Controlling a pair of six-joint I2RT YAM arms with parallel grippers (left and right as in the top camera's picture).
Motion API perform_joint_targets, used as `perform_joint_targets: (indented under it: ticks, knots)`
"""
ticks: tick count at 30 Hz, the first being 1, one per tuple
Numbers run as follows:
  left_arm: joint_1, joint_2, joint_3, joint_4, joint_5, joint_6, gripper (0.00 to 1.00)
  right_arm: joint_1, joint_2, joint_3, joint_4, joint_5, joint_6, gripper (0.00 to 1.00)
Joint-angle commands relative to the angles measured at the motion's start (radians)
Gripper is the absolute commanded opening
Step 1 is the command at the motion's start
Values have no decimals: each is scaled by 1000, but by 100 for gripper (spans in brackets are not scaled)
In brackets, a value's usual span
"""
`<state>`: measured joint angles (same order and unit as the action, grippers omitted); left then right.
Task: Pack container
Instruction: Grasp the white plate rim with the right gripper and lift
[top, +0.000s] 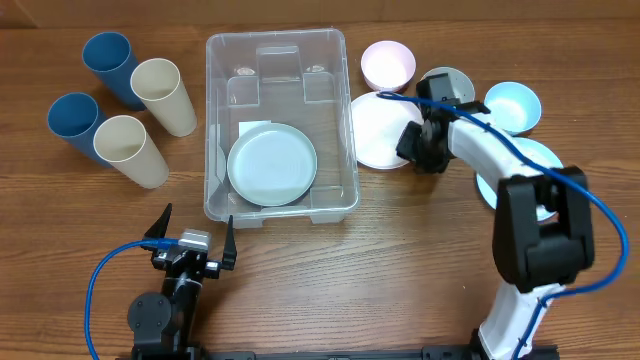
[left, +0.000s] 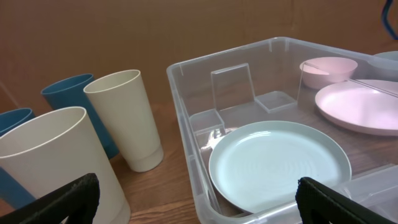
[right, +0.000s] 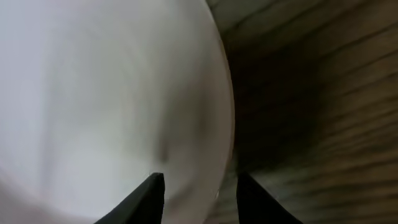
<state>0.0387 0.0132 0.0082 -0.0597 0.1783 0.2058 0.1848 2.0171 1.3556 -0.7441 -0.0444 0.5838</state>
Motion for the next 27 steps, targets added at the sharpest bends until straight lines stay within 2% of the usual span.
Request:
perform_joint_targets:
  ticks: [1,2,4,5,11,18,22,27]
  knots:
    - [-6,-9,-3,0,-2,0,100,5,37,-7,14,-10,16,32]
    - [-6,-9,-3,0,-2,0,100,5,39,-7,14,-10,16,27]
    - [-6,-9,-3,0,-2,0,100,5,39,-7,14,-10,20,7]
    - [-6,-9,-3,0,-2,0,100,5,39,-7,13,-10,21,4]
    - [-6,-9,-3,0,-2,0,100,5,29,2,-47,-11,40,4]
    - [-6,-9,-3,0,-2,0,100,-28,-140,87,-140,-3,37,4]
    - [-6,-9,-3,0,-2,0,100,-61,-197,187,-243,60,22,4]
    - [-6,-9,-3,0,-2,0,100,-63,-204,237,-274,121,19,4]
